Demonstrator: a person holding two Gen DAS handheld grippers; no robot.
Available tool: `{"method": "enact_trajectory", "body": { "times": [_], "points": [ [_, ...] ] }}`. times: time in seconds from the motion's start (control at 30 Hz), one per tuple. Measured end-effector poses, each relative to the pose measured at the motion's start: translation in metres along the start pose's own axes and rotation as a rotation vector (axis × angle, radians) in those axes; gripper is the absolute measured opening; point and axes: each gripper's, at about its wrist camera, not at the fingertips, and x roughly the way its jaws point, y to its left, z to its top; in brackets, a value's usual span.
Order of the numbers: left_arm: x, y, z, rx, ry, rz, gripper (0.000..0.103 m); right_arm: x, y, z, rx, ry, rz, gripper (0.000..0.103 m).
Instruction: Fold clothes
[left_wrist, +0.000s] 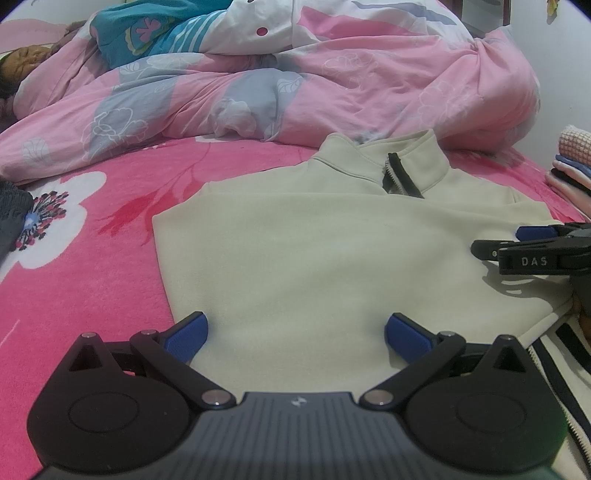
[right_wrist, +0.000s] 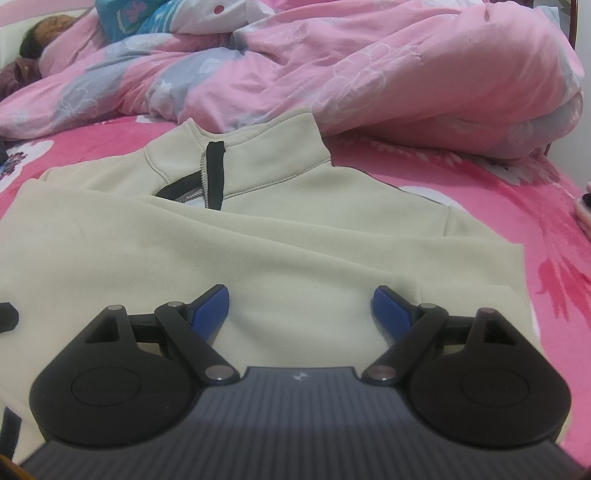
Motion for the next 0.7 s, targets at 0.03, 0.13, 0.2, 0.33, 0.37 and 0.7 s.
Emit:
{"method": "enact_trajectory", "body": {
  "times": [0.03,0.13,0.2,0.33,0.37,0.7],
  "points": [
    [0.0,0.0,0.0,-0.001,0.001,-0.001,0.103,-0.003,0.001,0.004,-0.005,0.01,-0.011,0.086],
    [0.0,0.0,0.0,-0.002,0.002,0.0,0.103,-0.03,0.009,0.018,-0.045,-0.054,-0.01,0.084],
    [0.0,0.0,0.0,-0.004,0.003,0.003,0.103,-0.048,0.013,0.024,-0.054,-0.091,0.036,0.084],
    [0.0,-0.001,0.001,-0.003,0.003,0.005,0.103,-0.038,0.024,0.008,-0.102,-0.015,0.101,0.084],
    [-0.001,0.001,0.002,-0.008,0.001,0.001,0.103,-0.029,0.024,-0.002,-0.091,0.002,0.115,0.084],
    [-0.005,0.0,0.061,0.011,-0.086,0.009,0.102,-0.023,-0.018,0.051,0.035,-0.016,0.172,0.069]
  ]
}}
